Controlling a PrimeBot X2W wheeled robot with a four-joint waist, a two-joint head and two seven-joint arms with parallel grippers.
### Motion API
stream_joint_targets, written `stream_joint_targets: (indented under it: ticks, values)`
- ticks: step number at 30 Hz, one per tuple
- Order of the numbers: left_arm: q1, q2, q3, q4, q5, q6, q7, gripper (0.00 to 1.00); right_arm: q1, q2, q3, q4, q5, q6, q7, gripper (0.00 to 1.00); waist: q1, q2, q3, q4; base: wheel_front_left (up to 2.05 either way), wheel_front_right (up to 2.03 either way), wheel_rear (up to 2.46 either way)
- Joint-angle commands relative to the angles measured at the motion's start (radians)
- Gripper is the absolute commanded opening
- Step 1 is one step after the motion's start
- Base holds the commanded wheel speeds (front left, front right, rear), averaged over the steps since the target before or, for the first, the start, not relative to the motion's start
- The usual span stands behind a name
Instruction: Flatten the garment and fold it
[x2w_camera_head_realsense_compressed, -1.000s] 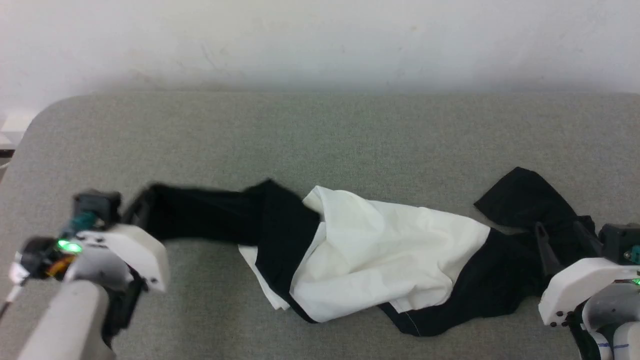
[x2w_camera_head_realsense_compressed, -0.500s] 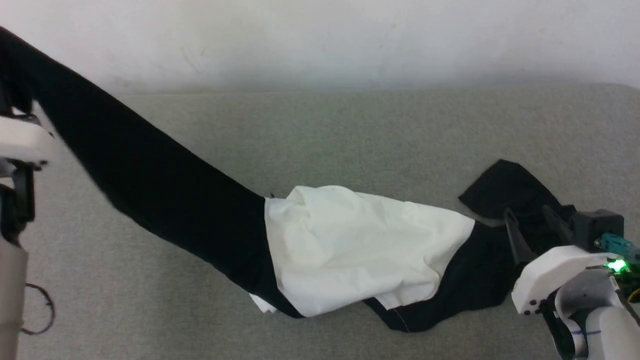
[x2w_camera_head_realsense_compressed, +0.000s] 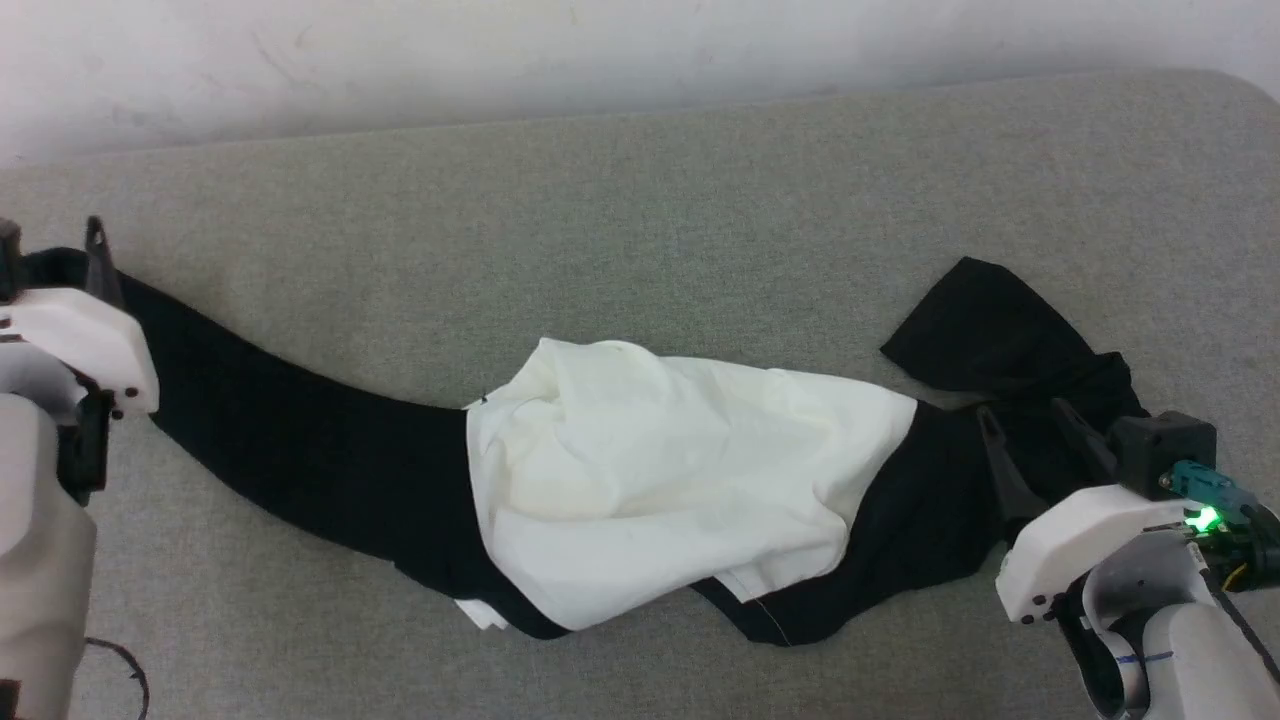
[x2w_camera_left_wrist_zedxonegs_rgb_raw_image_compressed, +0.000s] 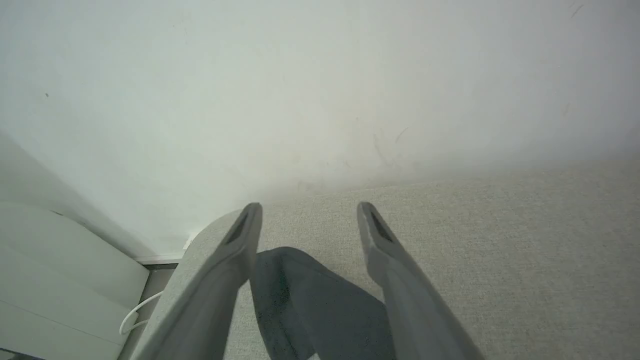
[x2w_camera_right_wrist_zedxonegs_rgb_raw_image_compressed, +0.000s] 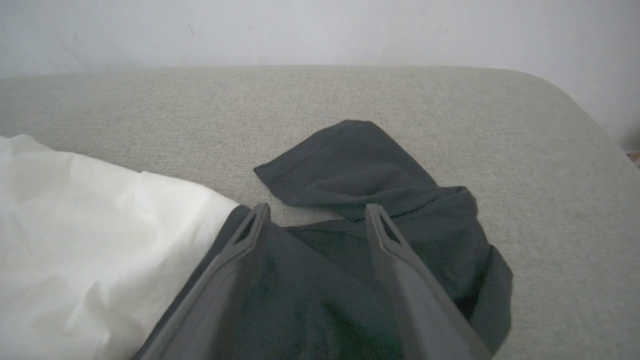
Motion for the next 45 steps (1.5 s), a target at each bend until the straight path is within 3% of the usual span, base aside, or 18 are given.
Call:
stream_joint_targets:
  ticks: [1,7,13,19,24,30,39,40,41,42,45]
  values:
    - [-0.017,-0.005,-0.002,0.004,-0.003,-0.004,-0.020,1.00,-0.003,-0.001,-0.002,0.001,0.004,-0.002,-0.008,1.00,-0.0002,0.0000,-0.022,0.018,0.00,0.00,0.00]
    - [0.010,-0.068,-0.002,-0.034,-0.043,-0.064,-0.125,1.00,0.027,-0.031,-0.002,0.004,0.010,-0.002,-0.013,1.00,-0.0002,0.0000,-0.107,0.065,0.00,0.00,0.00]
    - [0.175,-0.139,0.016,-0.242,-0.090,-0.103,-0.144,1.00,0.071,-0.079,0.038,-0.014,0.034,-0.002,-0.006,1.00,-0.0002,0.0000,-0.175,0.108,0.00,0.00,0.00]
    - [0.461,-0.219,0.017,-0.549,-0.088,-0.073,-0.145,1.00,0.140,-0.173,0.189,-0.055,0.099,-0.002,0.042,1.00,-0.0002,0.0000,-0.208,0.145,0.00,0.00,0.00]
    - [0.658,-0.273,-0.024,-0.685,-0.072,-0.031,-0.145,1.00,0.175,-0.280,0.382,-0.097,0.196,-0.002,0.113,1.00,-0.0002,0.0000,-0.209,0.175,0.00,0.00,0.00]
    - [0.740,-0.318,-0.081,-0.741,-0.060,-0.004,-0.127,1.00,0.143,-0.384,0.564,-0.069,0.249,-0.002,0.197,1.00,-0.0002,0.0000,-0.197,0.222,0.00,0.00,0.00]
    - [0.733,-0.329,-0.130,-0.745,-0.047,-0.011,-0.103,1.00,0.035,-0.425,0.710,0.111,0.234,-0.002,0.208,1.00,-0.0002,0.0000,-0.182,0.268,0.00,0.00,0.00]
    - [0.735,-0.330,-0.132,-0.746,-0.047,-0.010,-0.101,1.00,0.030,-0.424,0.722,0.132,0.242,-0.002,0.208,0.80,-0.0002,0.0000,-0.181,0.268,0.00,0.00,0.00]
    - [0.736,-0.330,-0.133,-0.746,-0.048,-0.008,-0.100,1.00,0.025,-0.423,0.734,0.149,0.252,-0.002,0.208,0.10,-0.0002,0.0000,-0.181,0.265,0.00,0.00,0.00]
    - [0.738,-0.330,-0.133,-0.745,-0.050,-0.006,-0.098,1.00,0.022,-0.425,0.746,0.161,0.264,-0.002,0.208,0.00,-0.0002,0.0000,-0.182,0.261,0.00,0.00,0.00]
    - [0.741,-0.326,-0.135,-0.730,-0.056,-0.010,-0.092,1.00,0.017,-0.445,0.778,0.175,0.303,-0.002,0.207,0.00,-0.0002,0.0000,-0.190,0.242,0.00,0.00,0.00]
